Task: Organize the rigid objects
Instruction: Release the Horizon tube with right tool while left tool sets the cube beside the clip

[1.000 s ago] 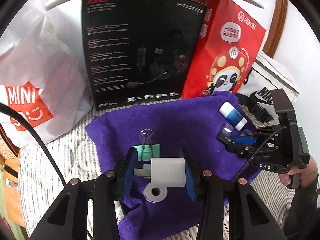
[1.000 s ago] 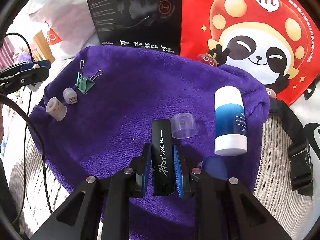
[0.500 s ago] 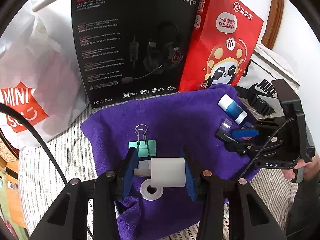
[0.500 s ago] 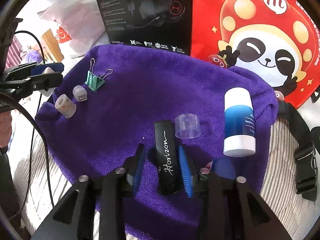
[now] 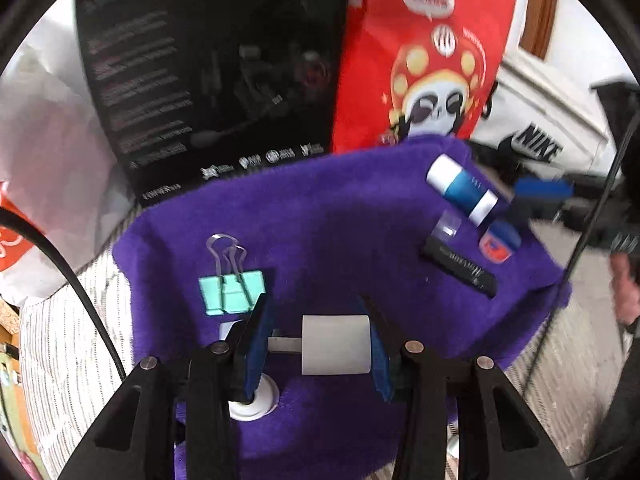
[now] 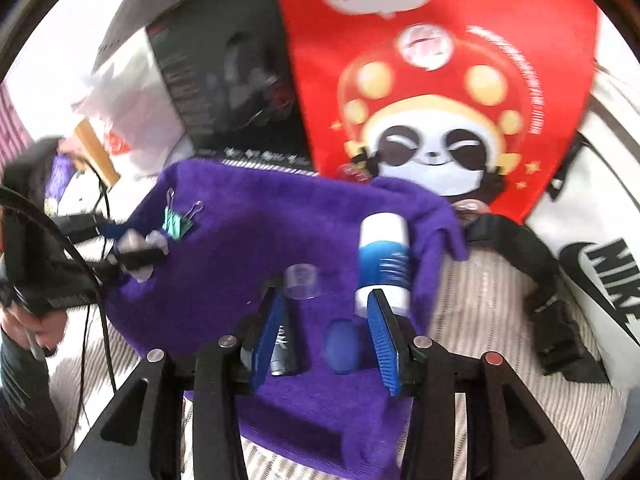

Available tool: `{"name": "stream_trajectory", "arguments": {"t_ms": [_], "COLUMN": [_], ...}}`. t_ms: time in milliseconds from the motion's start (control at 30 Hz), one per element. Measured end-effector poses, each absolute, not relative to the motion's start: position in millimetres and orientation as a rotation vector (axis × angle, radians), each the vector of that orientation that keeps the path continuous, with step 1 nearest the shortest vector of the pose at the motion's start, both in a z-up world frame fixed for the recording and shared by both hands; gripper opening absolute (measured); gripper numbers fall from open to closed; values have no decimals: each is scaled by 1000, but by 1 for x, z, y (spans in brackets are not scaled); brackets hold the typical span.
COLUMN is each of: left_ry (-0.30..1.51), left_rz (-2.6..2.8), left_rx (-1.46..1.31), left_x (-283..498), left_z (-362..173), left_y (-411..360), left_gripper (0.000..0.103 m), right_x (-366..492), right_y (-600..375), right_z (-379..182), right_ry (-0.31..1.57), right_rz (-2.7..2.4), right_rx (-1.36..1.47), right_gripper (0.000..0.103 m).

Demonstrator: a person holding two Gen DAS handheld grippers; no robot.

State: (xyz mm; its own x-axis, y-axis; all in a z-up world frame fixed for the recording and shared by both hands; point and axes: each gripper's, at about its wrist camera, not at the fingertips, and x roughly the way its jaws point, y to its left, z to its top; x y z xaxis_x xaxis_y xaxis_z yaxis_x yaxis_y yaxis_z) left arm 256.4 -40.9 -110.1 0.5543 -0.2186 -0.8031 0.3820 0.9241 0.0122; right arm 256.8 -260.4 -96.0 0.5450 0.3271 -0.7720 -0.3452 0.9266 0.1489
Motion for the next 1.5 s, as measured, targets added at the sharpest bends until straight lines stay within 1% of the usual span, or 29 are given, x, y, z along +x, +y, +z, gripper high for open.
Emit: {"name": "stream_trajectory", "arguments": {"t_ms": [300,600,867,933,1000,1067,1300,1367,1500], "left_ry": [932,919,925,927,927,932,939,936,924], "left_rz": [-292,-299,-302,-298,-293,-298,-289,-289,-294], "left_rx": [278,321,334,338,349,355,371,354,299], "left_x": [262,259,258,259,257,256,246,241,229], "left_z": [-131,-135,-137,-137,-137,-137,-133,-130,-120], "left_y": [-49,-55,-59,-58,-58,-59,-68,-66,-54], "left_gripper": [41,42,42,46,54,57,57,59,59], "right_x": [255,252,250,250,249,248,243,240,231], "right_y": [-271,-261,-270,-272,-274,-276,-280,-281,-280], "right_z": [-86,-84,-81,-80,-79,-78,-69,-65,-50], "right_ry": [891,888,882,880,877,874,855,843,810], "right_rz": [395,417,404,399,396,397,388,384,371], "right_rx": [2,-38,-17,-15,-13,-11,-10,-13,-24], "right_gripper": [44,44,44,44,44,44,44,44,44]}}
